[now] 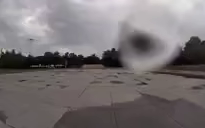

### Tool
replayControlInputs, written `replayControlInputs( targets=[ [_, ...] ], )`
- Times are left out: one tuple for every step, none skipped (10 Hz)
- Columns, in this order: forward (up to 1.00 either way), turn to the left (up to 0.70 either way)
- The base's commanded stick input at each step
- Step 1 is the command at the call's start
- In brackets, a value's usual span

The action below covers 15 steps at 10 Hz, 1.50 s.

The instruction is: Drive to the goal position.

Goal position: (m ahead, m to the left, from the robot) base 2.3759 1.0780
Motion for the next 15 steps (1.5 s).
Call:
replayControlInputs(
  targets=[
    [0.7, 0.0],
    [0.7, 0.0],
    [0.7, 0.0],
    [0.7, 0.0],
    [0.7, 0.0],
    [0.7, 0.0],
    [0.7, 0.0],
    [0.7, 0.0],
    [0.7, 0.0],
    [0.7, 0.0],
    [0.7, 0.0],
    [0.7, 0.0],
    [0.7, 0.0],
    [0.7, 0.0],
    [0.7, 0.0]
  ],
)
